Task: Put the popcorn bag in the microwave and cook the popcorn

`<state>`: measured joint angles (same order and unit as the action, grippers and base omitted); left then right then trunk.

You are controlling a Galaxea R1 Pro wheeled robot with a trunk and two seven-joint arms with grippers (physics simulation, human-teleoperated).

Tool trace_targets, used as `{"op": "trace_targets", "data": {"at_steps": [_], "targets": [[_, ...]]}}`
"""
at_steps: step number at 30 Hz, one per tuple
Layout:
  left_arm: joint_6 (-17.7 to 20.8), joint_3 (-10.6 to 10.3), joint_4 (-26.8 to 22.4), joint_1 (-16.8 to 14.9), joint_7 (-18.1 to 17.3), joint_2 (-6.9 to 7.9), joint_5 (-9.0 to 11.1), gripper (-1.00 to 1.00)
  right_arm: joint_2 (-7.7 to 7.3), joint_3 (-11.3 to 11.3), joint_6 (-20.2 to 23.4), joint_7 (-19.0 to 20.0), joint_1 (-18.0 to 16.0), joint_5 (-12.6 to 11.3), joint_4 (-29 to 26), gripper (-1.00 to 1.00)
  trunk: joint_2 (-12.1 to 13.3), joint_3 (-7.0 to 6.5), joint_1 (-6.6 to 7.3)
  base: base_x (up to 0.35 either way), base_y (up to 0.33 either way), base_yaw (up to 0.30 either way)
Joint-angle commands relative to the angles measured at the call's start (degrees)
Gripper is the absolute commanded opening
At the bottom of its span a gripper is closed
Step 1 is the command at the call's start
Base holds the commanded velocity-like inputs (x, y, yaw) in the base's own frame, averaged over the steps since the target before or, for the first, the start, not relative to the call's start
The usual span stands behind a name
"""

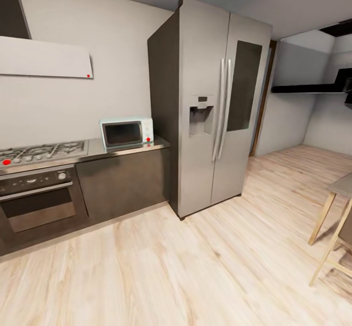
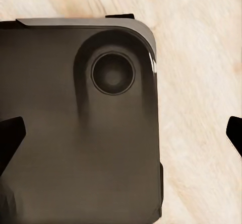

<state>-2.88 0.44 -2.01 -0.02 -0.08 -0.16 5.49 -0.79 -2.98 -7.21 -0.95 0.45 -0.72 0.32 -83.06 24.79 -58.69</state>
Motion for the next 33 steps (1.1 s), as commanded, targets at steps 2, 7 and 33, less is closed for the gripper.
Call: {"op": "trace_targets", "data": {"at_steps": [2, 7, 33], "targets": [[-0.12, -0.01, -0.01, 0.0, -0.01, -0.01, 0.57, 1.0, 0.0, -0.28, -0.26, -0.02, -0.01, -0.07, 0.04, 1.0, -0.02, 0.04, -0.04, 0.325, 0.0, 0.0], [-0.11, -0.04, -0.01, 0.01, -0.01, -0.01, 0.57, 1.0, 0.0, -0.28, -0.26, -0.02, 0.01, -0.07, 0.04, 1.0, -0.02, 0.04, -0.04, 0.325, 0.0, 0.0], [-0.19, 0.0, -0.01, 0.0, -0.01, -0.01, 0.57, 1.0, 0.09, -0.28, -0.26, -0.02, -0.01, 0.02, 0.04, 1.0, -0.02, 0.04, -0.04, 0.325, 0.0, 0.0]]}}
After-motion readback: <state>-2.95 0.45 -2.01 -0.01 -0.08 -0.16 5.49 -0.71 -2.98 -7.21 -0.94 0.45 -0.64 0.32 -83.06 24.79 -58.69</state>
